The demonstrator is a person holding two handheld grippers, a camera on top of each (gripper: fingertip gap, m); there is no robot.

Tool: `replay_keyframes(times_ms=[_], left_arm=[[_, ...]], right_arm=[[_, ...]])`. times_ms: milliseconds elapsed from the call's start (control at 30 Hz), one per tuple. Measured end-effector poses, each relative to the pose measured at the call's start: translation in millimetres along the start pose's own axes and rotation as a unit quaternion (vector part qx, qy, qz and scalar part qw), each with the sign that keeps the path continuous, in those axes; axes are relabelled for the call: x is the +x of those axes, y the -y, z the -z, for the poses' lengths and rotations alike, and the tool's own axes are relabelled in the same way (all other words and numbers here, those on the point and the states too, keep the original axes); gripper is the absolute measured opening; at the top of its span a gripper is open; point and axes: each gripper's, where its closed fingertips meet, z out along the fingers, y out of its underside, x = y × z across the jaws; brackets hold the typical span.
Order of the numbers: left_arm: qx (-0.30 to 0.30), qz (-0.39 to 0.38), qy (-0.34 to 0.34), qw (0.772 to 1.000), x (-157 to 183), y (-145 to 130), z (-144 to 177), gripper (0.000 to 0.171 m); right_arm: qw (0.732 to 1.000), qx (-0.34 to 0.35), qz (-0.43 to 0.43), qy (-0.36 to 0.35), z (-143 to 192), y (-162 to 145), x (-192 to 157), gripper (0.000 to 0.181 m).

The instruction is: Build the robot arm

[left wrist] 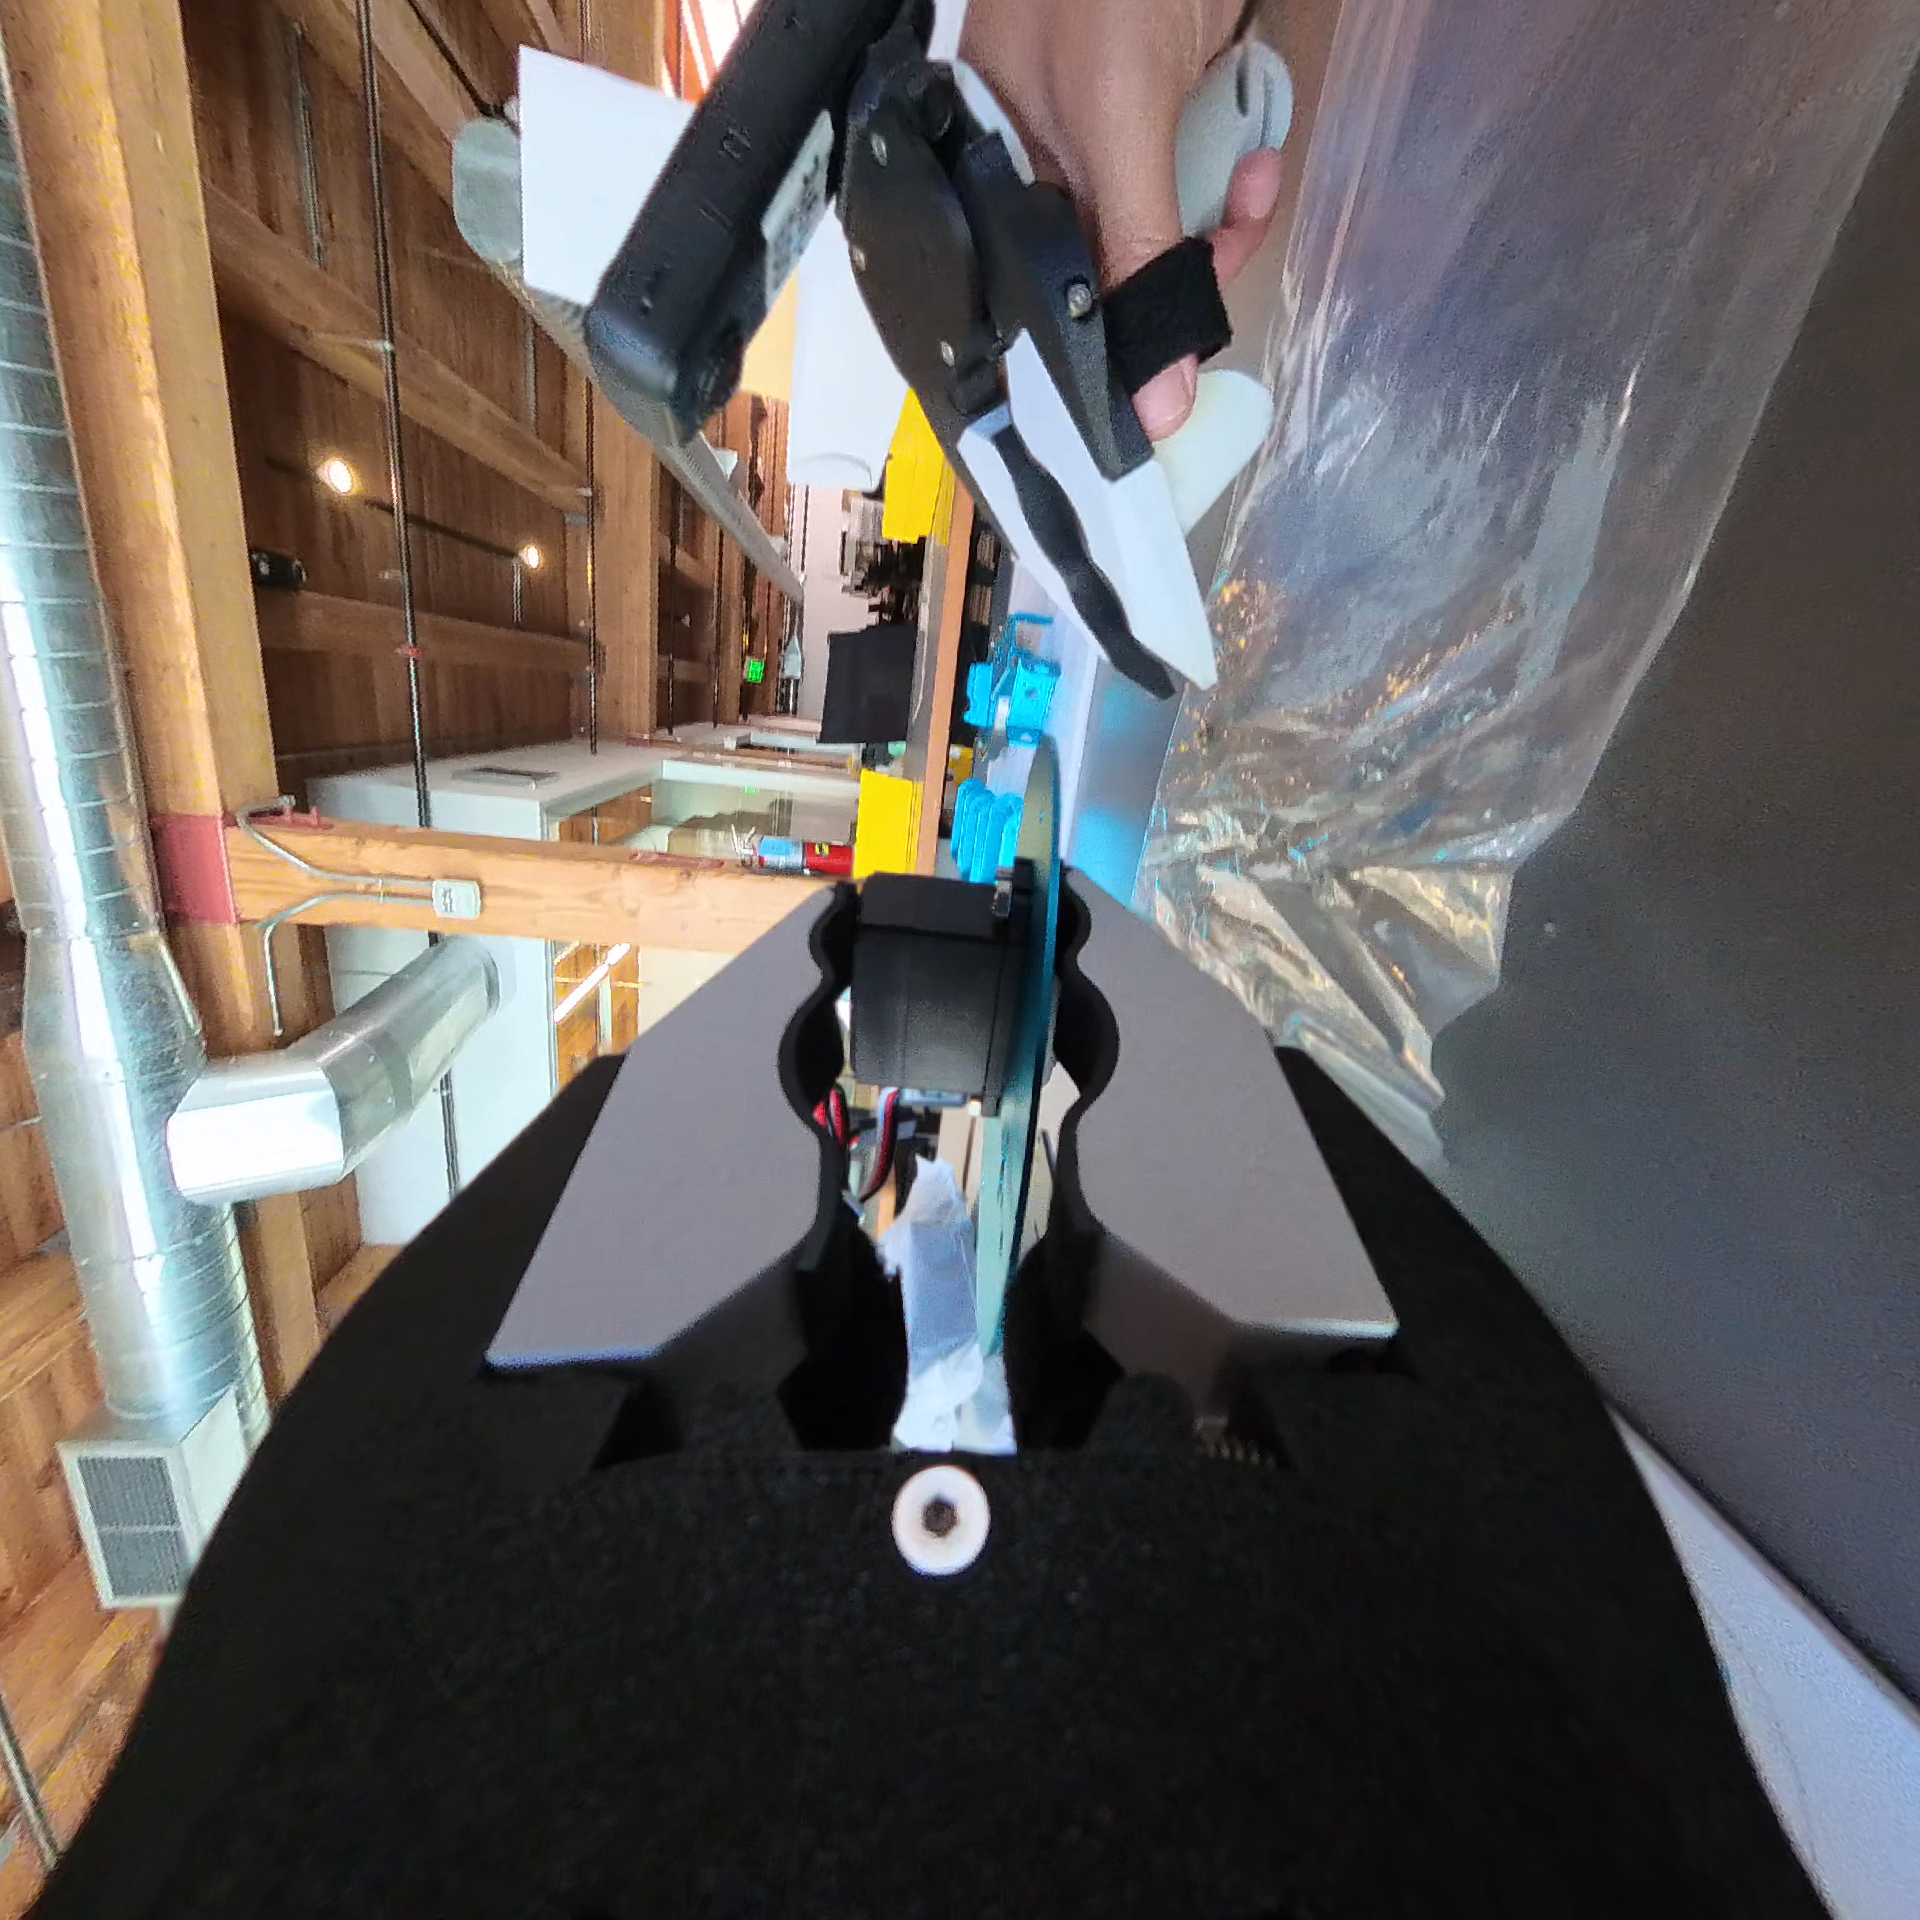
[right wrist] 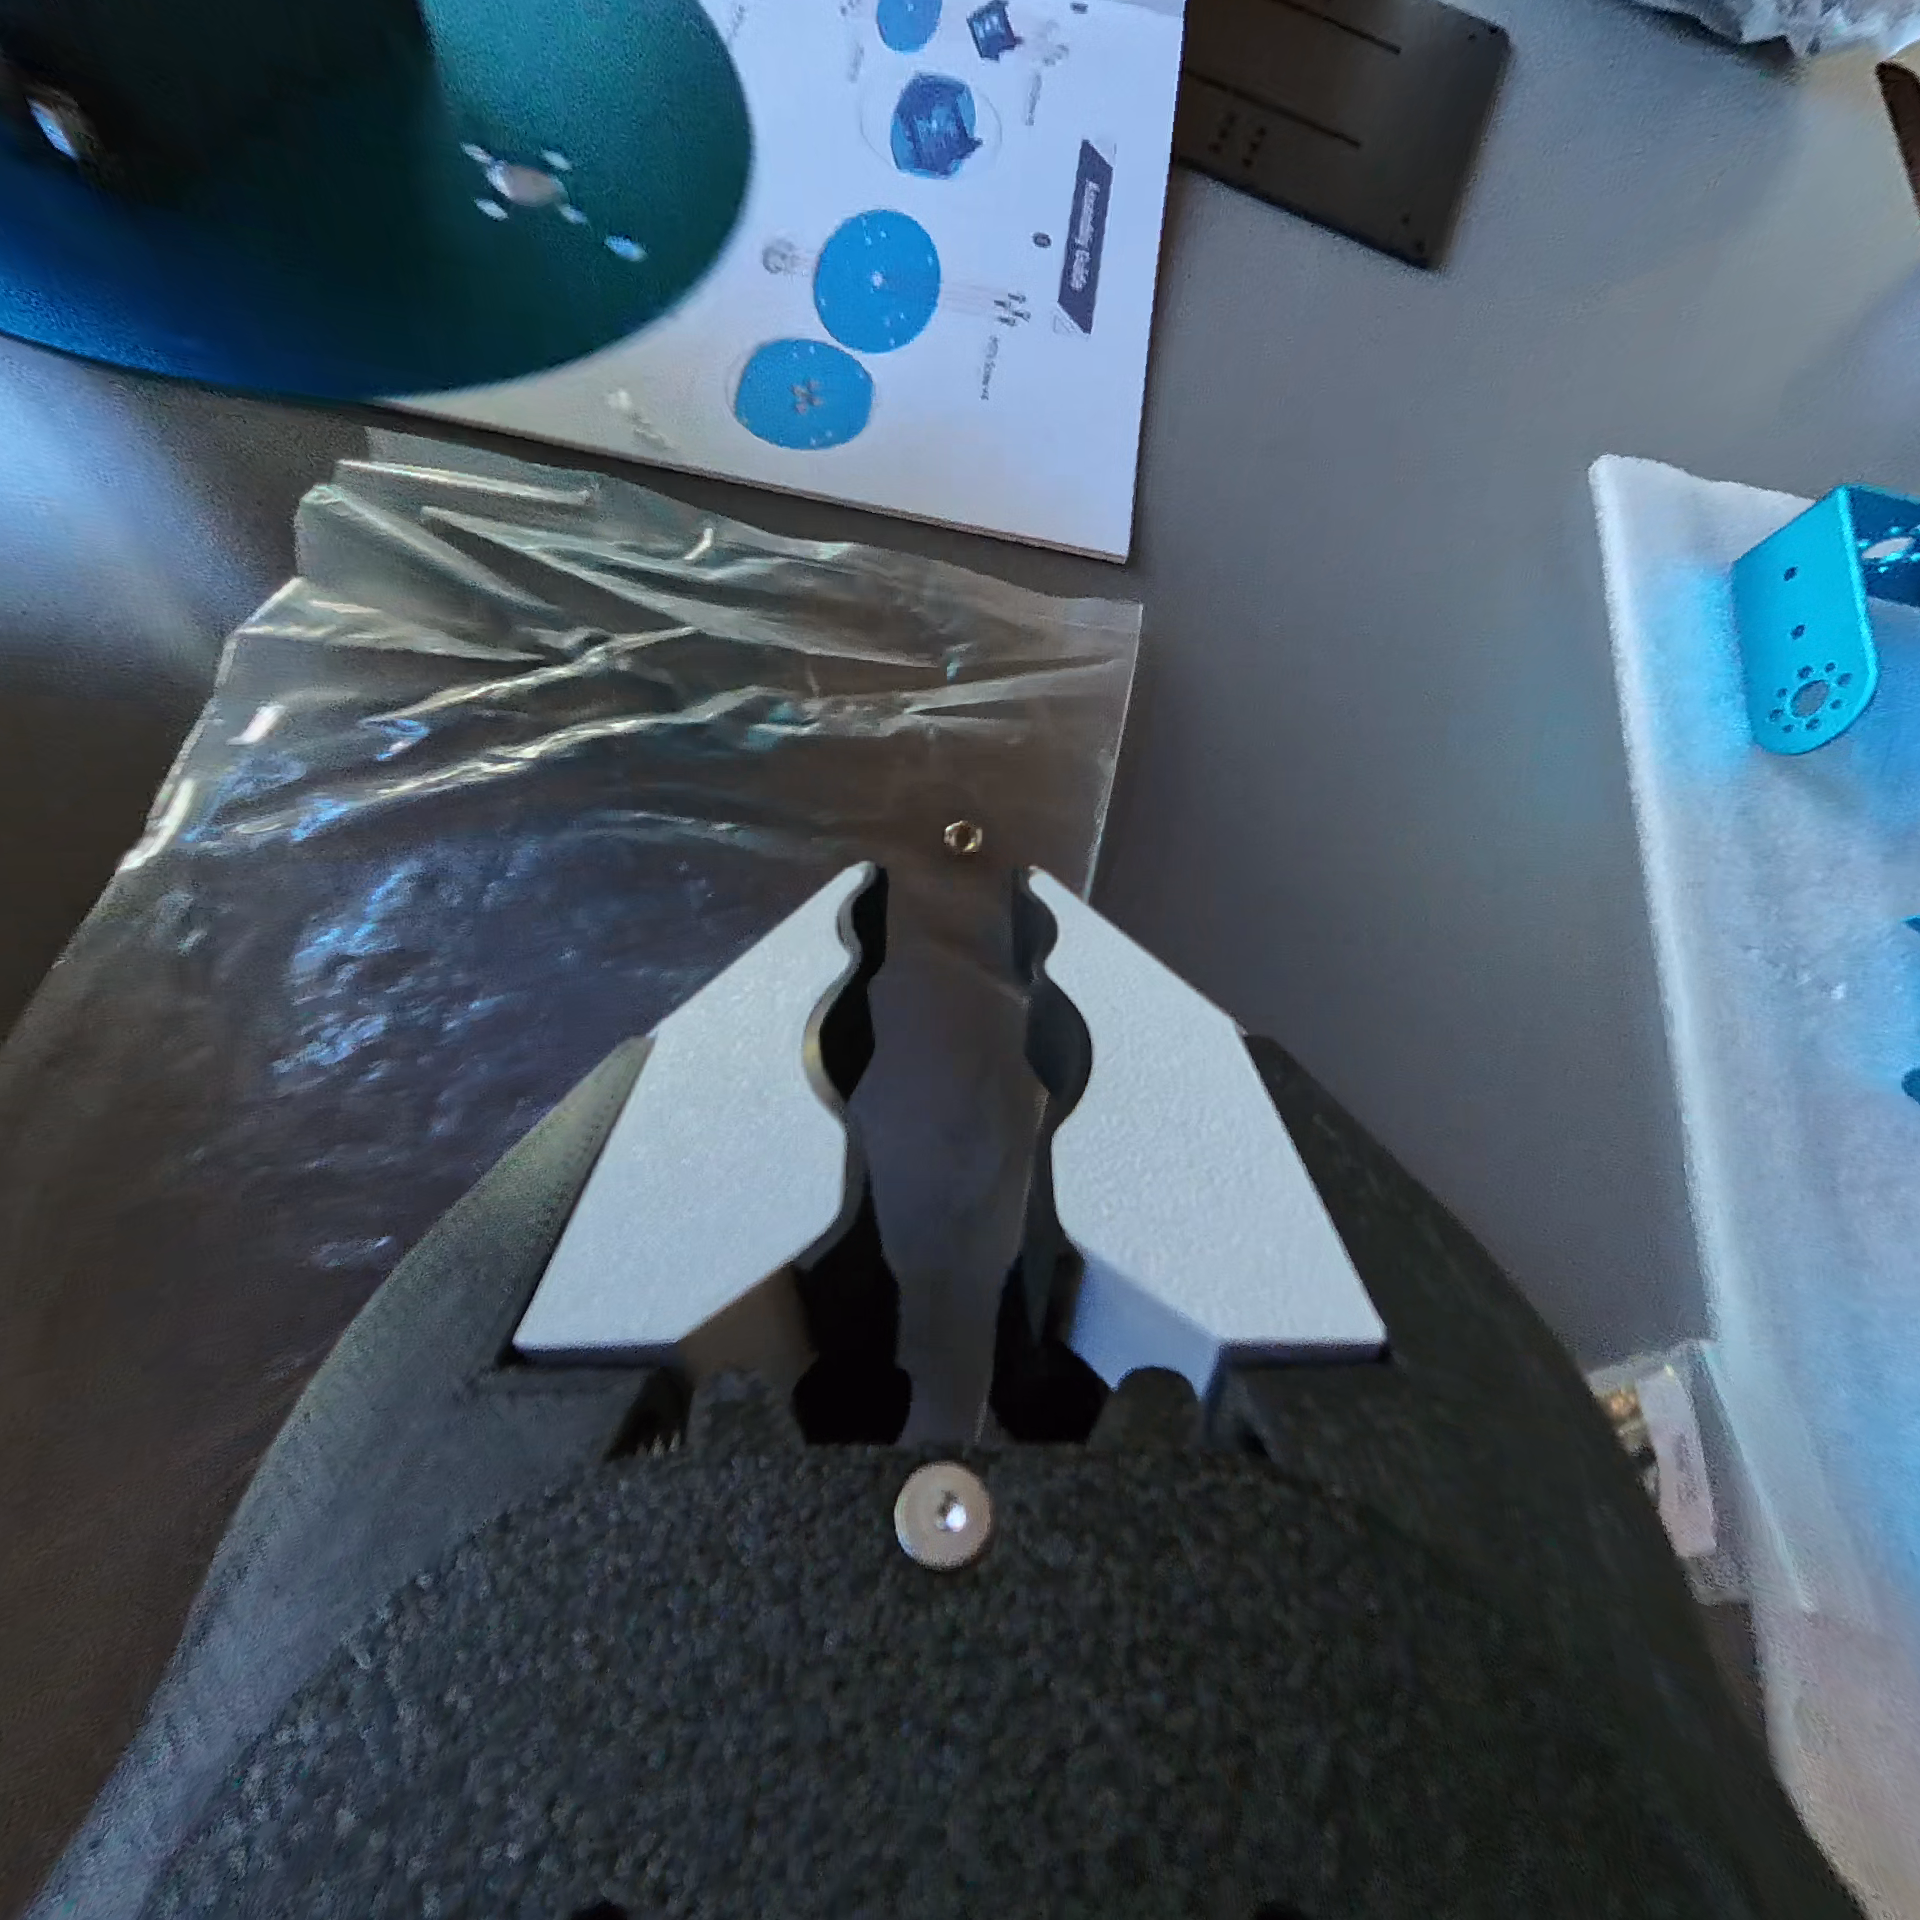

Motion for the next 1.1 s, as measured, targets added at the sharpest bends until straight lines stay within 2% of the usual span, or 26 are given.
replay_keyframes(times_ms=[100,200,333,467,533,600,700,800,900,1100], left_arm=[[-0.016,-0.003,-0.002,1.000,4,-6,6,0.036],[-0.024,-0.005,-0.003,1.000,9,-9,8,0.036],[-0.020,-0.003,-0.003,1.000,12,-10,4,0.036],[-0.008,-0.023,-0.001,1.000,13,-7,-5,0.036],[-0.001,-0.036,0.002,0.999,13,-4,-10,0.036],[0.005,-0.045,0.003,0.999,14,0,-17,0.036],[0.012,-0.050,0.010,0.999,15,6,-26,0.036],[0.013,-0.040,0.022,0.999,12,12,-32,0.036],[0.014,-0.032,0.036,0.999,9,17,-35,0.036],[0.009,-0.015,0.045,0.999,8,20,-37,0.036]], right_arm=[[1.000,-0.010,-0.007,0.016,-11,-1,0,0.020],[1.000,-0.011,0.002,0.003,-15,0,2,0.015],[1.000,-0.008,0.005,0.009,-18,1,-2,0.006],[1.000,-0.007,0.008,-0.012,-15,2,2,0.006],[1.000,0.017,0.012,-0.003,-4,14,-4,0.006],[0.998,0.058,0.009,0.027,15,38,-19,0.006],[0.989,0.104,0.001,0.103,40,73,-55,0.005],[0.992,0.083,0.010,0.096,41,81,-68,0.005],[0.996,0.052,0.026,0.064,38,76,-65,0.006],[0.996,0.051,0.020,0.067,36,77,-70,0.006]])
